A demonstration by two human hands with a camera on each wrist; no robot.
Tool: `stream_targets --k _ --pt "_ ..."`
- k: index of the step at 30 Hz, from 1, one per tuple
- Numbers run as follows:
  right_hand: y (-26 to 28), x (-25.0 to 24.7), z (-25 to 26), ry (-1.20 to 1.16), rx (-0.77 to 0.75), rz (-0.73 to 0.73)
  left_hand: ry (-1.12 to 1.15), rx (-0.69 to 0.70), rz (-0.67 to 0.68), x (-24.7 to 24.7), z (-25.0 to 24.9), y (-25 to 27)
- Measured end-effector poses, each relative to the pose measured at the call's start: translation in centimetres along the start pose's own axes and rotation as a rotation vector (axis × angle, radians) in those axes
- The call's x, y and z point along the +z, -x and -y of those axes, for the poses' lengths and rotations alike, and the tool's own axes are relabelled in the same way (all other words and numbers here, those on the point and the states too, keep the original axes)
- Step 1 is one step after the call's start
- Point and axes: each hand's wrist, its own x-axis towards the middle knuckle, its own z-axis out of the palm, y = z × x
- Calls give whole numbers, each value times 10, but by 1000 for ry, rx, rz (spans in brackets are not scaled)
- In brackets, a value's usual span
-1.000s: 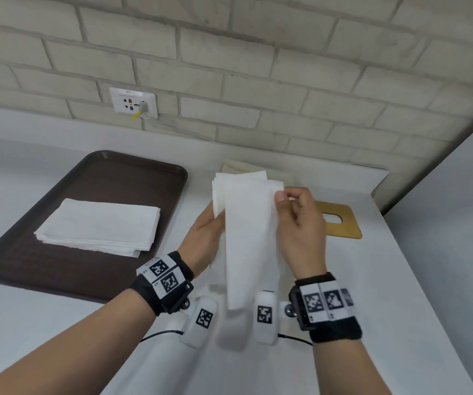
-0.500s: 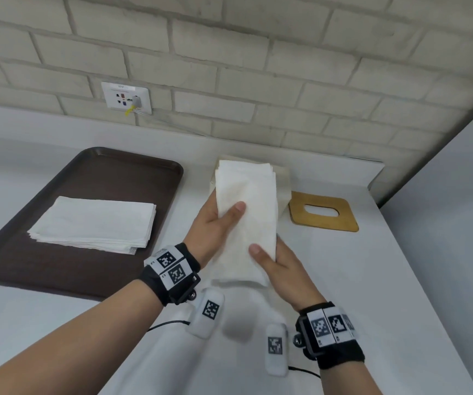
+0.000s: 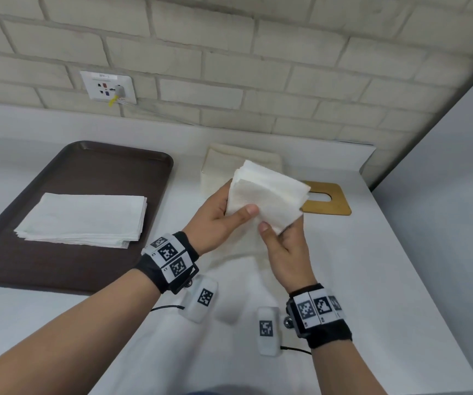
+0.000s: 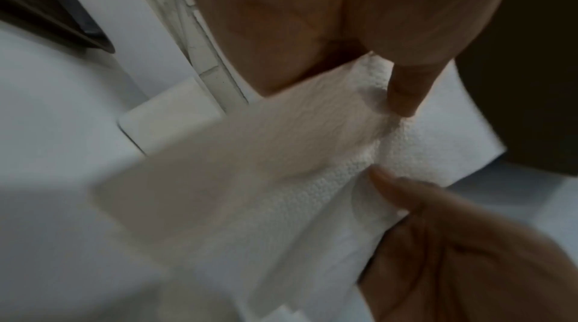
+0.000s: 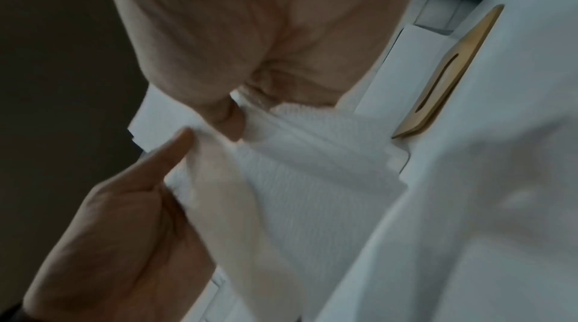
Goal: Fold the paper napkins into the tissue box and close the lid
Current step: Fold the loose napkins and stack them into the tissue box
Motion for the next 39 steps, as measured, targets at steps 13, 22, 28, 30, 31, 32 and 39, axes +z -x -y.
stream_targets --k 13,22,28,30,31,32,39 --pt "1 14 -14 125 -19 -173 -31 -14 -139 14 27 11" --pt "-10 -25 -11 31 181 272 108 -45 -76 -6 3 -2" --pt "-12 0 -3 32 3 -62 15 -62 -92 8 14 -1" --pt "-10 8 -8 67 -22 -136 -14 -38 -155 14 18 0" --pt "-8 10 -11 80 -26 -169 -1 -34 -187 16 19 0" --pt "-6 12 -15 88 -31 -194 18 -33 -204 18 21 1" --pt "-2 17 -42 129 109 -74 -96 -138 -153 18 53 12"
